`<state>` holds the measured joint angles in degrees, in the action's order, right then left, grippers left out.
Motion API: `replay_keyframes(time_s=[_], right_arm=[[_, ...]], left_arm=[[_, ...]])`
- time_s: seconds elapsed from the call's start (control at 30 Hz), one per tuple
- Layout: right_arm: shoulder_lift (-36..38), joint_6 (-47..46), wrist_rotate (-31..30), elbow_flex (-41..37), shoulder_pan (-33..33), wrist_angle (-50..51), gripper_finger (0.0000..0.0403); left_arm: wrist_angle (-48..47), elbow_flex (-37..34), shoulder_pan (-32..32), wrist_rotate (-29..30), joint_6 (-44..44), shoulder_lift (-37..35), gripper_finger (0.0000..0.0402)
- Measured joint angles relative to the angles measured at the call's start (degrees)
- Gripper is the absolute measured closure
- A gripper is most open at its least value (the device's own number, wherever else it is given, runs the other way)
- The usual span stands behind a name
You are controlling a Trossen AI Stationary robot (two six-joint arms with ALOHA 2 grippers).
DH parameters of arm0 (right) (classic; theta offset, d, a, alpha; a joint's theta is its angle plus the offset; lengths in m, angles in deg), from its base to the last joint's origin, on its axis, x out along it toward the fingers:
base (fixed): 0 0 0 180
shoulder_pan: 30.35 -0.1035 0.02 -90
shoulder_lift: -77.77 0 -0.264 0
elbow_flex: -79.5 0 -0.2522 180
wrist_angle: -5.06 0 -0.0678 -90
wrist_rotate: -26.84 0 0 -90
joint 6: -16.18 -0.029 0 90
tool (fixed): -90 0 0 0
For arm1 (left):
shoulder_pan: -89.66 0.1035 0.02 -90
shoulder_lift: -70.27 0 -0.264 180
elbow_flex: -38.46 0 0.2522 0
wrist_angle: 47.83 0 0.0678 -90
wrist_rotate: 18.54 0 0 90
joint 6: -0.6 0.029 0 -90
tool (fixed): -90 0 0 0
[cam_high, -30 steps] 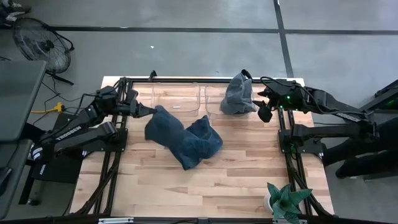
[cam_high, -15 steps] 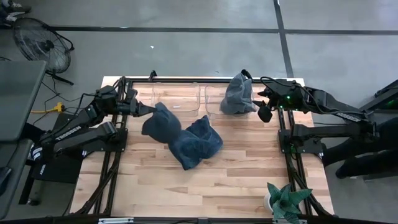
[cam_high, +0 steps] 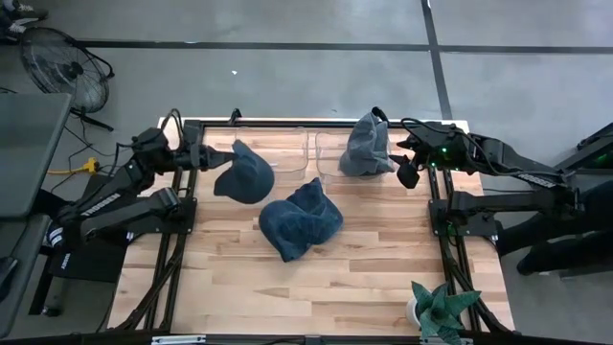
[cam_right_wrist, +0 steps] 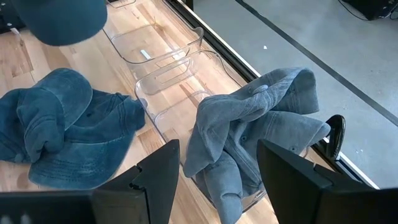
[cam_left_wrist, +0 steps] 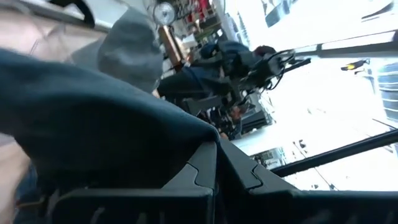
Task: Pick & Place hat
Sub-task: Put the left blue cap into the left transparent bin
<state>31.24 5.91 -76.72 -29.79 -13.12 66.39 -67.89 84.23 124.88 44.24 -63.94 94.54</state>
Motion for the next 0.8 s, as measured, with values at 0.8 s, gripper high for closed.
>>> replay_keyframes(time_s=[0.8], right_arm=[[0.00, 0.02, -0.02, 0.00, 0.00, -0.02, 0.0194]], left_arm=[[-1.18, 10.88, 0.02, 10.21, 13.19, 13.88, 0.0401]])
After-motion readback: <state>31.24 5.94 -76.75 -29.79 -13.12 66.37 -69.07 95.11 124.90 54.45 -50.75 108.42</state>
